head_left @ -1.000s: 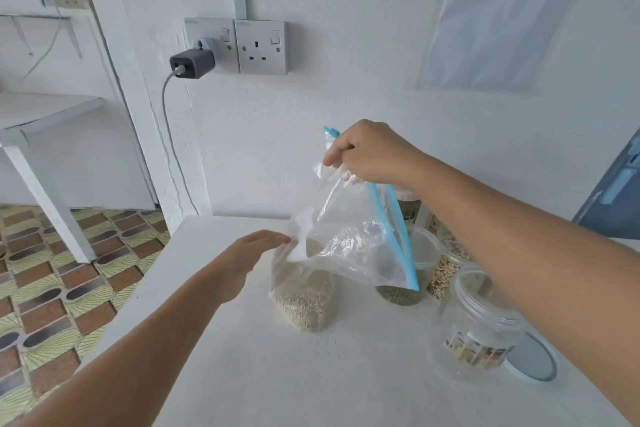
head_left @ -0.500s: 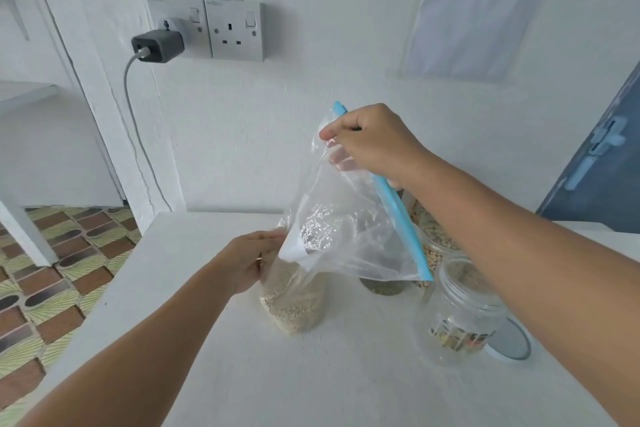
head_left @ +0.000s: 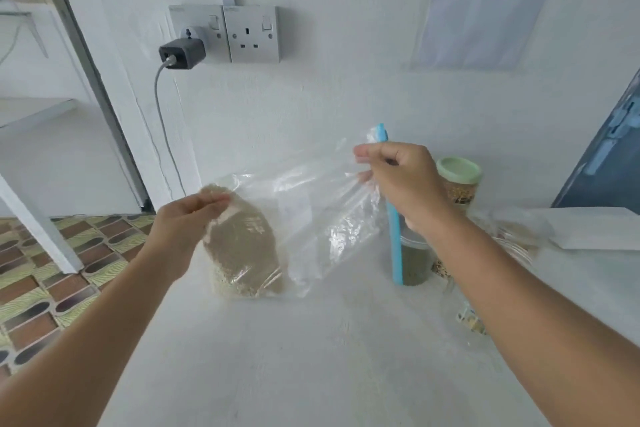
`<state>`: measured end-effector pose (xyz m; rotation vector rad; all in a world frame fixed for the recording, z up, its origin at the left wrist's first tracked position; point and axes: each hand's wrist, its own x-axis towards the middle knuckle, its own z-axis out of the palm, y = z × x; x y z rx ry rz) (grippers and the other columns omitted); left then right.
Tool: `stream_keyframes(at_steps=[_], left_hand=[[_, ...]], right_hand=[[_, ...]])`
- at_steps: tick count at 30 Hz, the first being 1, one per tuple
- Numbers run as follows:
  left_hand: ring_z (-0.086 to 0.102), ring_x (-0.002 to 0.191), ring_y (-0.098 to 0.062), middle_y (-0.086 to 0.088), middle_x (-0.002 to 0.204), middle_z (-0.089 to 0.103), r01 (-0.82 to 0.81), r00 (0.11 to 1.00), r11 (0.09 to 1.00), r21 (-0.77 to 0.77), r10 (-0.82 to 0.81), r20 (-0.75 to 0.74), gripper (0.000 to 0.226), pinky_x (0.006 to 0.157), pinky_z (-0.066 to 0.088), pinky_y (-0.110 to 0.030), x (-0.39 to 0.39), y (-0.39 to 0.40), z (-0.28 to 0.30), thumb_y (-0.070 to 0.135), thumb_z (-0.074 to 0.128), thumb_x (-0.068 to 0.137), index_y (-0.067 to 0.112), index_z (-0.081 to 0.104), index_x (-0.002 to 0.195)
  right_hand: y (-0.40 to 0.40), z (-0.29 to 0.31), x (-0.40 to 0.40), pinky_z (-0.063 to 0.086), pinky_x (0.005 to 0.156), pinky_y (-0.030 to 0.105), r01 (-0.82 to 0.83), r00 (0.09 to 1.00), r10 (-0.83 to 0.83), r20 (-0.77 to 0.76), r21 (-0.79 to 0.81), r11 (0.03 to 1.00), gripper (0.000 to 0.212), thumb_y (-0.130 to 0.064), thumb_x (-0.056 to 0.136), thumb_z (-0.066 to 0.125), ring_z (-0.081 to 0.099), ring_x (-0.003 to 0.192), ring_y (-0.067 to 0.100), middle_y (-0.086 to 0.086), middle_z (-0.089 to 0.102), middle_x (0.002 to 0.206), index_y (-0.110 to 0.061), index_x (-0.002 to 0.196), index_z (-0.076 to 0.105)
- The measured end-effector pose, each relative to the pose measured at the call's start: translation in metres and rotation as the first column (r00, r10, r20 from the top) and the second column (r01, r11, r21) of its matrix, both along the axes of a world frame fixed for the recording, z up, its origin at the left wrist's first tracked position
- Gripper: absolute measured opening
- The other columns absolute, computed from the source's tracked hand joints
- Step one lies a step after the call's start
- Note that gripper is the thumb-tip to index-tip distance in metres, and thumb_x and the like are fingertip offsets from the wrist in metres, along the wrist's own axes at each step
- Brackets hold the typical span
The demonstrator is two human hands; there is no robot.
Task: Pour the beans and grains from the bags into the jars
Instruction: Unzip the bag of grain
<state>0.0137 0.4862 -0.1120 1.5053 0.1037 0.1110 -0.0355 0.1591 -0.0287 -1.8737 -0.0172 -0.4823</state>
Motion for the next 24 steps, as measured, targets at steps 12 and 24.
stream_keyframes(at_steps=[12, 24], left_hand=[[0.069, 0.113, -0.008, 0.005, 0.111, 0.078, -0.115, 0.969, 0.991, 0.074, 0.096, 0.226, 0.014, 0.107, 0.051, -0.032, -0.021, -0.028, -0.002, 0.013, 0.080, 0.091, 0.026, 0.082, 0.096], [0.075, 0.098, -0.029, -0.012, 0.117, 0.071, -0.137, 0.986, 0.990, -0.015, 0.138, 0.098, 0.022, 0.099, 0.054, -0.042, -0.029, -0.004, -0.010, 0.029, 0.055, 0.108, 0.023, 0.051, 0.130]], right_hand=[[-0.017, -0.070, -0.023, 0.052, 0.093, 0.028, 0.133, 0.981, -0.151, 0.120, 0.145, 0.980, 0.034, -0.006, 0.100, 0.058, 0.067, 0.107, 0.000, -0.019, 0.075, 0.114, -0.031, 0.109, 0.079], [-0.011, -0.086, -0.037, 0.051, 0.078, 0.027, 0.137, 0.976, -0.152, 0.158, 0.103, 0.985, 0.046, 0.002, 0.093, 0.055, 0.066, 0.081, 0.009, -0.002, 0.074, 0.091, -0.038, 0.101, 0.077]])
